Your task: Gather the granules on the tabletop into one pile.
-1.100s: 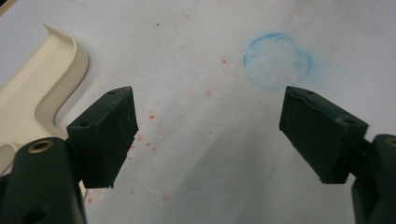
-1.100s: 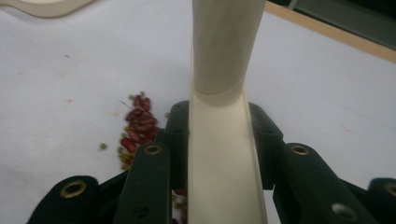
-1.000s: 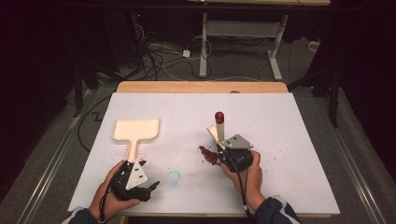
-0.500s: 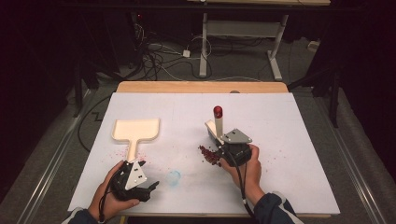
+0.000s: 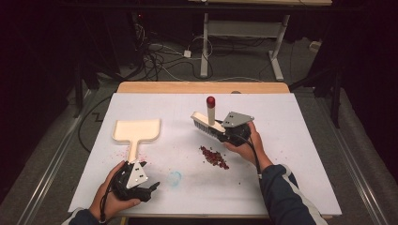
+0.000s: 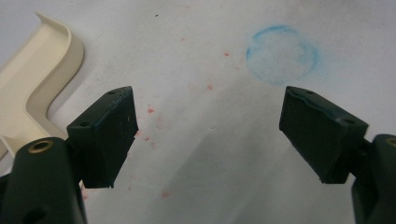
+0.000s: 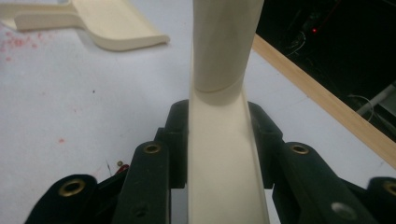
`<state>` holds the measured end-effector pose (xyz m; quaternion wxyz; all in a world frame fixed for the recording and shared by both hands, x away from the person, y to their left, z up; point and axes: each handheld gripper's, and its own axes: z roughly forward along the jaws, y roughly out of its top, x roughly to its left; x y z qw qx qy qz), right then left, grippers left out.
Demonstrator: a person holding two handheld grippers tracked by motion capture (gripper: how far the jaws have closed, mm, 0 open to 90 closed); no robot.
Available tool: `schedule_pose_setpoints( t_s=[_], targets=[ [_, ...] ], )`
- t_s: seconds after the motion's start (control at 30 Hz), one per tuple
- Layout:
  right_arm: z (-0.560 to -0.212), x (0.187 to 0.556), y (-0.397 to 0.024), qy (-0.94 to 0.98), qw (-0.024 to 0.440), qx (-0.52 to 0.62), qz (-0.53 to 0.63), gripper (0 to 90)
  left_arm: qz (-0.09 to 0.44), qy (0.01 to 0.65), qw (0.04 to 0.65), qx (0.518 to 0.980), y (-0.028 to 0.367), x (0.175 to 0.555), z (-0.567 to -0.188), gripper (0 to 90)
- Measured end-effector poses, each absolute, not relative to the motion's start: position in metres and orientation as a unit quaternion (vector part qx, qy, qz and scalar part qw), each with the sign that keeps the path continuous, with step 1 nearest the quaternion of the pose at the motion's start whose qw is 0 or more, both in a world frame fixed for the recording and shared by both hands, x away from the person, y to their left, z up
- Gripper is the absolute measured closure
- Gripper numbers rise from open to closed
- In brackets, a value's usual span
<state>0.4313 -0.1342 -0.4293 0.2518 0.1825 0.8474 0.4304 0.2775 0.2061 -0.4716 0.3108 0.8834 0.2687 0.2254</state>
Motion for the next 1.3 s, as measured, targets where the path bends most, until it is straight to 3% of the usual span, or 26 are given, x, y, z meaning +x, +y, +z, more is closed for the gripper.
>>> schedule_pose_setpoints(
  t_s=[0.17, 0.53, 0.8, 1.17, 1.3],
  targets=[
    [-0.439, 0.431, -0.129, 0.871, 0.199, 0.124, 0.431, 67.6, 0.226, 0.268, 0.310, 0.884, 0.208, 0.277, -0.472, 18.5],
    [-0.442, 0.410, -0.149, 0.894, 0.146, 0.027, 0.424, 66.8, 0.220, 0.265, 0.305, 0.888, 0.206, 0.276, -0.473, 19.0],
    [-0.440, 0.395, -0.175, 0.895, 0.140, 0.015, 0.422, 66.9, 0.216, 0.271, 0.307, 0.887, 0.205, 0.277, -0.474, 19.0],
    [-0.433, 0.393, -0.186, 0.867, 0.198, 0.064, 0.453, 67.6, 0.223, 0.264, 0.306, 0.887, 0.204, 0.277, -0.472, 19.0],
    [-0.423, 0.388, -0.192, 0.856, 0.199, 0.074, 0.472, 67.6, 0.225, 0.261, 0.305, 0.887, 0.204, 0.276, -0.472, 19.0]
  ],
)
